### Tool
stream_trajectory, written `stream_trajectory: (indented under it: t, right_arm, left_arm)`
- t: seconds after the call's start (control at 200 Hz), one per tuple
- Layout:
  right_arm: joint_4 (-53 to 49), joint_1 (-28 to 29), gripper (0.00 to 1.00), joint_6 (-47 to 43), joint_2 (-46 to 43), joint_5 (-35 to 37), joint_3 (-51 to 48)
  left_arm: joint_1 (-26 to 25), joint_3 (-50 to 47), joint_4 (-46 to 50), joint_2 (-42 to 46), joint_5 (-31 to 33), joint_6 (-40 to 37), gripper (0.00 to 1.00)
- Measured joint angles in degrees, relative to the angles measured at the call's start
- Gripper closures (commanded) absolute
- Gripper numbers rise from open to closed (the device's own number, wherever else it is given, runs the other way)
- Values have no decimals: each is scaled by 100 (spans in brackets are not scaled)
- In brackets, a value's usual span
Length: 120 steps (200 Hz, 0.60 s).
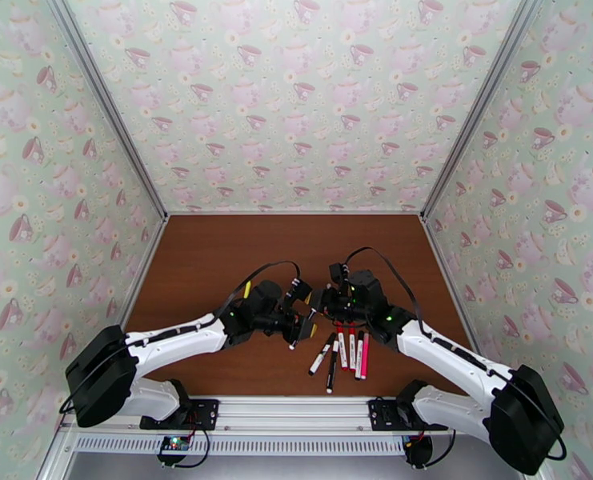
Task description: Open the pen caps
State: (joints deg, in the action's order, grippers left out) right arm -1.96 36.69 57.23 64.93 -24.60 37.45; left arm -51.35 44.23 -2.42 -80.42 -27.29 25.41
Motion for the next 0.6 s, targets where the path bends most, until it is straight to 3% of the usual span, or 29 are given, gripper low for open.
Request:
stream_trajectory:
  t: [0.331,0.476,0.601]
  right_arm:
    - [-33,7,89,-4,-173,238,2]
    - [20,-13,90,-186,-243,131,2]
    - [57,-74,91,-286,-249,-35,59]
  left_arm:
    - [85,-131,-413,17,-177,140,92]
    - [205,-254,-772,17,-588,267,91]
    - [192,-229,-660,136,-474,173,92]
